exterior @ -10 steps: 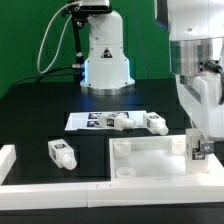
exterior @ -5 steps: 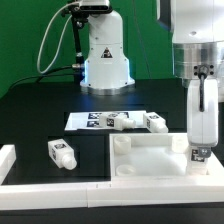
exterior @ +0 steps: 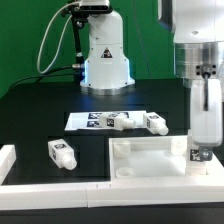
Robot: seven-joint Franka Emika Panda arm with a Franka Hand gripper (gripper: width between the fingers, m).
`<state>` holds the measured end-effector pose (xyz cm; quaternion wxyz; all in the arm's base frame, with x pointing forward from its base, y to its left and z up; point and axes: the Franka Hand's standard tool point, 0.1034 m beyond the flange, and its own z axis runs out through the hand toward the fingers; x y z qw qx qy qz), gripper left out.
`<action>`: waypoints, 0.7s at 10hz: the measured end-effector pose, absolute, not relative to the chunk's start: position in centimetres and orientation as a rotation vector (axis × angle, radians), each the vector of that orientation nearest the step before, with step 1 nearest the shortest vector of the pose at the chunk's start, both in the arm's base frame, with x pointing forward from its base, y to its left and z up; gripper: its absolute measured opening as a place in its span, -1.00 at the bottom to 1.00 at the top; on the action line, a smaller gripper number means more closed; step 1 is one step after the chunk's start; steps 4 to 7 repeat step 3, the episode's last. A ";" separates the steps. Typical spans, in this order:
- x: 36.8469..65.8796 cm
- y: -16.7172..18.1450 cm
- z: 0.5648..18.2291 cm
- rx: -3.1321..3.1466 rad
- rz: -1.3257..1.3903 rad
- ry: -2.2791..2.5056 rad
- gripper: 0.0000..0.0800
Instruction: Assemble one leg
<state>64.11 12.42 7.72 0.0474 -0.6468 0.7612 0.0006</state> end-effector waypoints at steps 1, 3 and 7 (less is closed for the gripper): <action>63.8 12.5 9.6 -2.028 0.000 2.246 0.48; 63.1 12.5 11.9 -2.055 0.043 2.219 0.62; 63.1 12.5 11.9 -2.055 0.043 2.219 0.62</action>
Offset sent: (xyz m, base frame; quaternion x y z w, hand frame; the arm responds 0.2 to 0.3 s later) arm 0.0000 0.0000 0.0000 0.0000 0.0000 0.0000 1.0000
